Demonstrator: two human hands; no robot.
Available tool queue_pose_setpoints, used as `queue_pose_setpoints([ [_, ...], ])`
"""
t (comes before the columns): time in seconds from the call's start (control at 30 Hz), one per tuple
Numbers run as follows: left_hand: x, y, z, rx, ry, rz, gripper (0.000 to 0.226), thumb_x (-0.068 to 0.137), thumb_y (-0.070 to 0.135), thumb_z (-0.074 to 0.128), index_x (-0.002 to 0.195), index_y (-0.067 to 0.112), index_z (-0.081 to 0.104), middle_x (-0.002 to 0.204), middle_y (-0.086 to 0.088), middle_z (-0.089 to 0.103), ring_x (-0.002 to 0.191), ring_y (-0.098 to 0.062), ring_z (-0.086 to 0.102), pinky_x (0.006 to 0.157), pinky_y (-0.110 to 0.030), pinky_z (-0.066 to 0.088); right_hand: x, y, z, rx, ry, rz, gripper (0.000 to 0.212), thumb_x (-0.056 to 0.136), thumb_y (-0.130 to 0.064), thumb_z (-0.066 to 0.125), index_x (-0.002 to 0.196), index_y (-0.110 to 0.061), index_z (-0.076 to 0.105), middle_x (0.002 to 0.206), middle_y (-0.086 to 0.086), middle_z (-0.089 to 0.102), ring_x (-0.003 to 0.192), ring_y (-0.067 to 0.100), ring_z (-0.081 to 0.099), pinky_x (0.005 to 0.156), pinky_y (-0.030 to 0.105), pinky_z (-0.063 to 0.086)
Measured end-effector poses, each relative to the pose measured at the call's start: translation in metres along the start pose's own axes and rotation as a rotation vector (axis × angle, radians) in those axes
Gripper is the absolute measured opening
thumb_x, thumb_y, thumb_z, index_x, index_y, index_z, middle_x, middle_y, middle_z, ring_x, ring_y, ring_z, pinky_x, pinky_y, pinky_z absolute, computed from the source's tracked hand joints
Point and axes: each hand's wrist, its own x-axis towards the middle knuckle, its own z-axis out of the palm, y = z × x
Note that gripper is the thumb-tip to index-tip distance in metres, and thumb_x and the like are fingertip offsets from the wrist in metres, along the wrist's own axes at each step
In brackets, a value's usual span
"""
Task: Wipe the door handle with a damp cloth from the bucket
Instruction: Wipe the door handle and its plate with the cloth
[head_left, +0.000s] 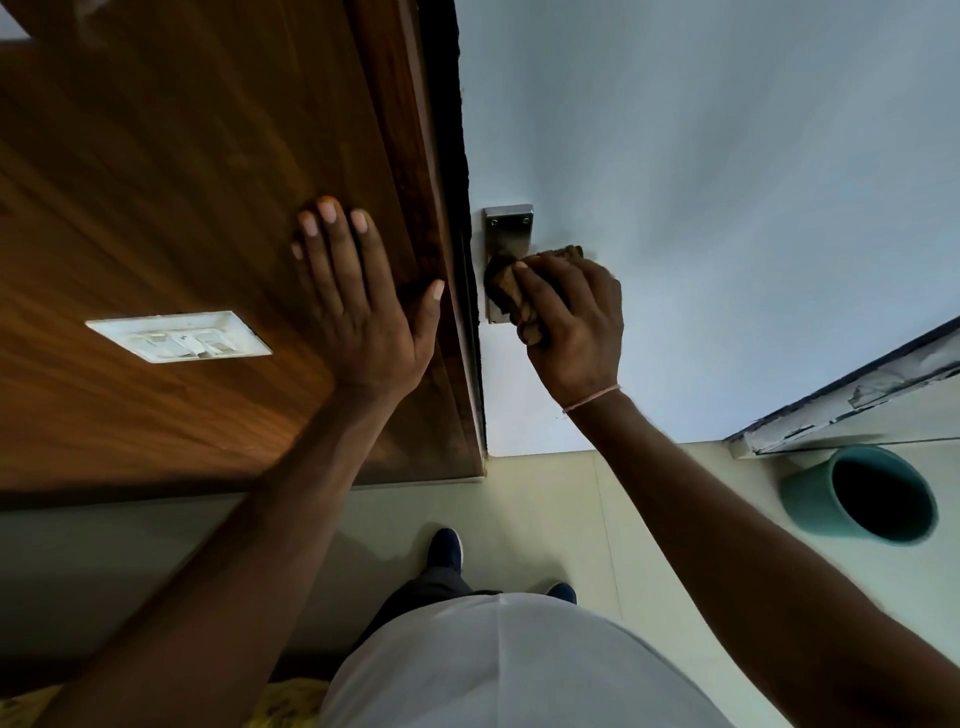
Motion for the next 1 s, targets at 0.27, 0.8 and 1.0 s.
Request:
queue_pose_setpoints([
  [0.27, 0.000, 0.000, 0.003, 0.014, 0.015, -0.004, 0.092, 0.099, 0.048, 0.072, 0.159, -0.009, 0.033, 0.160, -0.038, 0.042, 0.153, -0.051, 0.030, 0.129, -0.065, 0.028, -0.007, -0.013, -0.002, -0.013, -0.275, -0.181, 0.071, 0.104, -0.051, 0.057, 0.160, -0.009, 0.050, 0.166, 0.013, 0.048, 0.161, 0.035, 0.035, 0.128, 0.053, 0.031],
  [0.8, 0.000, 0.000, 0.001, 0.008, 0.006, -0.001, 0.093, 0.098, 0.049, 0.072, 0.159, -0.009, 0.032, 0.160, -0.039, 0.041, 0.153, -0.052, 0.029, 0.130, -0.065, 0.027, 0.024, 0.009, 0.023, 0.192, -0.153, -0.421, 0.009, 0.100, -0.002, 0.076, 0.102, -0.007, 0.083, 0.112, 0.017, 0.078, 0.113, 0.038, 0.074, 0.096, 0.050, 0.059],
  [1.0, 0.001, 0.001, -0.002, -0.009, -0.011, -0.003, 0.094, 0.096, 0.045, 0.076, 0.159, -0.010, 0.033, 0.161, -0.039, 0.039, 0.153, -0.053, 0.031, 0.130, -0.066, 0.028, 0.014, 0.052, -0.005, 0.107, -0.034, -0.381, 0.011, 0.100, -0.021, 0.081, 0.106, -0.012, 0.085, 0.121, 0.011, 0.080, 0.119, 0.035, 0.075, 0.101, 0.046, 0.056],
])
